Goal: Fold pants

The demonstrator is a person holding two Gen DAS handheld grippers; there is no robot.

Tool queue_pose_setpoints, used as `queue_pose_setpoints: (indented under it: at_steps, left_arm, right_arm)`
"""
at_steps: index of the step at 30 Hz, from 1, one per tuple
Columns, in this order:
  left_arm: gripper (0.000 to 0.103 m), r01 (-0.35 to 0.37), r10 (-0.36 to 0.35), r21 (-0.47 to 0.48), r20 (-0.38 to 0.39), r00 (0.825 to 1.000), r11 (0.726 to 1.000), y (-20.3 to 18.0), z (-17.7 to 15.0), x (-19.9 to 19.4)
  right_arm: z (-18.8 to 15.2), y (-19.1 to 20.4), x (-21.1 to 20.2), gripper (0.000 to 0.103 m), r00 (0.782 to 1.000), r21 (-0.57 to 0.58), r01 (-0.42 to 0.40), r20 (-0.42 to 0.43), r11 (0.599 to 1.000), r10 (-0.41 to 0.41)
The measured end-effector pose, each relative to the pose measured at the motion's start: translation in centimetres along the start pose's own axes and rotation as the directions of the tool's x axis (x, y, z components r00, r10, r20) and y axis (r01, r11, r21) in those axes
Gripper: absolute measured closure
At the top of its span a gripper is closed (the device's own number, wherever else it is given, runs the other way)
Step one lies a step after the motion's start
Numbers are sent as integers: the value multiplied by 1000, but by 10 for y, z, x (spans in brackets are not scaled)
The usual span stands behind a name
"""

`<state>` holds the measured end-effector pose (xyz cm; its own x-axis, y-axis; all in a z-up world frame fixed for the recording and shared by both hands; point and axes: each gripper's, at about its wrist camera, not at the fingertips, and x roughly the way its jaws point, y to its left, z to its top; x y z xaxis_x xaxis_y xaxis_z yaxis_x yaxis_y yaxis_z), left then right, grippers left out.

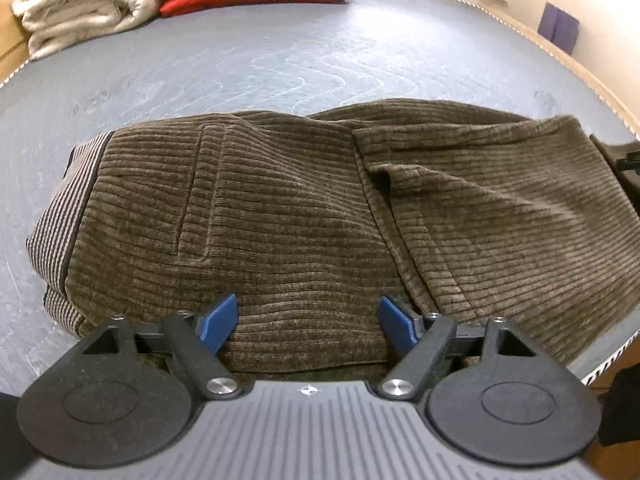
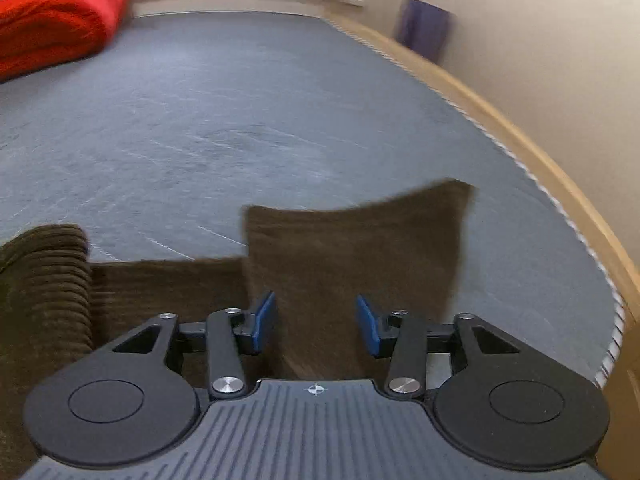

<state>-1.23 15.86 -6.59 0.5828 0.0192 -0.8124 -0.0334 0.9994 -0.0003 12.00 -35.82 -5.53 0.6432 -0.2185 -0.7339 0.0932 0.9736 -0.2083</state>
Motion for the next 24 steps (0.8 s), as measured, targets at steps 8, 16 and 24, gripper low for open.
queue_pose_setpoints:
  at_steps: [8, 16, 24]
  left_arm:
    - [21, 20, -20, -37, -3, 1000, 999, 6, 1, 0]
    - [21, 86, -87, -119, -8, 996, 989, 25, 3, -6]
    - [21, 154, -164, -246, -19, 986, 957, 47, 4, -11]
  right_arm:
    - [17, -18, -10, 96, 986, 147, 160, 30, 976, -167]
    - [-57, 149, -231, 96, 697, -484, -305, 474, 820, 539]
    - [-187, 260, -216, 95, 782, -838, -361, -33, 409, 622]
